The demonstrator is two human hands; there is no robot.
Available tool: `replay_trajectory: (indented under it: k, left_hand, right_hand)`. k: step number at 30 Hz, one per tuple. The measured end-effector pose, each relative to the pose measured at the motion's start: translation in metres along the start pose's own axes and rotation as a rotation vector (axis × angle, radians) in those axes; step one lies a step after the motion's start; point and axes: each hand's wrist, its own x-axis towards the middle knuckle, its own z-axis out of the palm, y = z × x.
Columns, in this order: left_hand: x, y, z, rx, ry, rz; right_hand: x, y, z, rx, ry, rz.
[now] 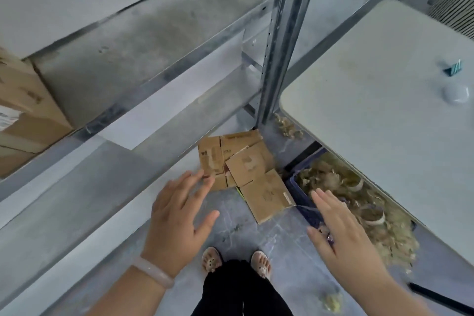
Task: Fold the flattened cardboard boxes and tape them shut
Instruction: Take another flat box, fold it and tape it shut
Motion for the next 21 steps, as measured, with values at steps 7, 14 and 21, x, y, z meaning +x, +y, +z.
replay_trajectory:
  k: [7, 14, 21]
  left_hand:
    - [0.016, -0.076, 0.135, -0.002, -0.204, -0.041]
    - [0.034, -0.157, 0.324, 0.055, -0.353, -0.073]
    - [0.052, -0.228, 0.495, 0.054, -0.48, -0.199]
  right_hand:
    - [0.095, 0.06, 0.124, -0.053, -0.122, 0.065]
    - [0.207, 0.15, 0.298, 0.06, -0.264, 0.254]
    - [0.282, 0.248, 0.45, 0.663, -0.36, 1.076]
